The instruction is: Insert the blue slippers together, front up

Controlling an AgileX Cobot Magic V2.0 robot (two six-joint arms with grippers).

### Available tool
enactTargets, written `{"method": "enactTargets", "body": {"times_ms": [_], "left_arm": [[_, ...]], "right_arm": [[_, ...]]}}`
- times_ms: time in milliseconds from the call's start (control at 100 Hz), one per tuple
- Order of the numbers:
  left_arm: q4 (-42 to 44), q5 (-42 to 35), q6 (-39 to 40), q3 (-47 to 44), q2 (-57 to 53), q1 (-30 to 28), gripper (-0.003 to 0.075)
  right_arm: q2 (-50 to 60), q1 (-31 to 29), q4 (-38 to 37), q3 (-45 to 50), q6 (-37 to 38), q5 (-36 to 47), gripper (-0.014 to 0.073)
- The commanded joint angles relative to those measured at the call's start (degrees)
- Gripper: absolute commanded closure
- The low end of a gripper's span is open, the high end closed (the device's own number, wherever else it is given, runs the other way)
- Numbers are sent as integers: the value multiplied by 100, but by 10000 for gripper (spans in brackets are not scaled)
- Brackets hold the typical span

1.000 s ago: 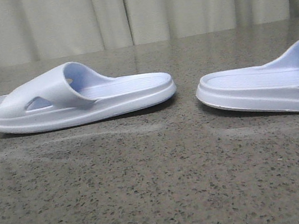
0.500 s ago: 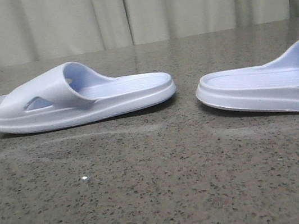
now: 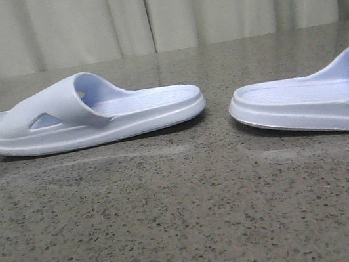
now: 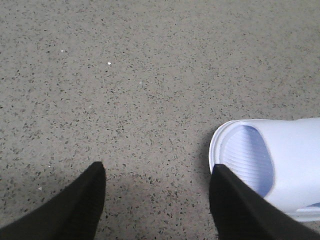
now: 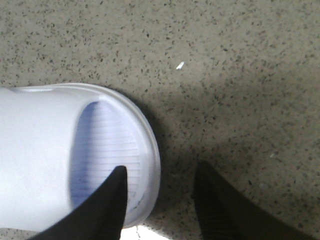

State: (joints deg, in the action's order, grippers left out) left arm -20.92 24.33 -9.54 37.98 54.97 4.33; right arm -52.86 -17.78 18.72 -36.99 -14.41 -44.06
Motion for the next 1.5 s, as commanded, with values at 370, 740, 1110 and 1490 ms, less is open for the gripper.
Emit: {"method": "enactTargets", "body": {"times_ms": [370,740,1110,1490], "left_arm": [[-744,-323,-572,209,-19,3,318],[-770,-323,-572,209,-19,3,318],[-2394,172,-1703,330,733,3,318],[-4510,1672,-3449,799,1866,-798,318]], "right_arm": [[-649,-42,1011,-195,-748,160,307],[-915,-42,1333,-195,-1063,131,645],[-915,-42,1355,-195,-1063,232,697],[-915,-17,1371,-195,-1063,265,697]]}}
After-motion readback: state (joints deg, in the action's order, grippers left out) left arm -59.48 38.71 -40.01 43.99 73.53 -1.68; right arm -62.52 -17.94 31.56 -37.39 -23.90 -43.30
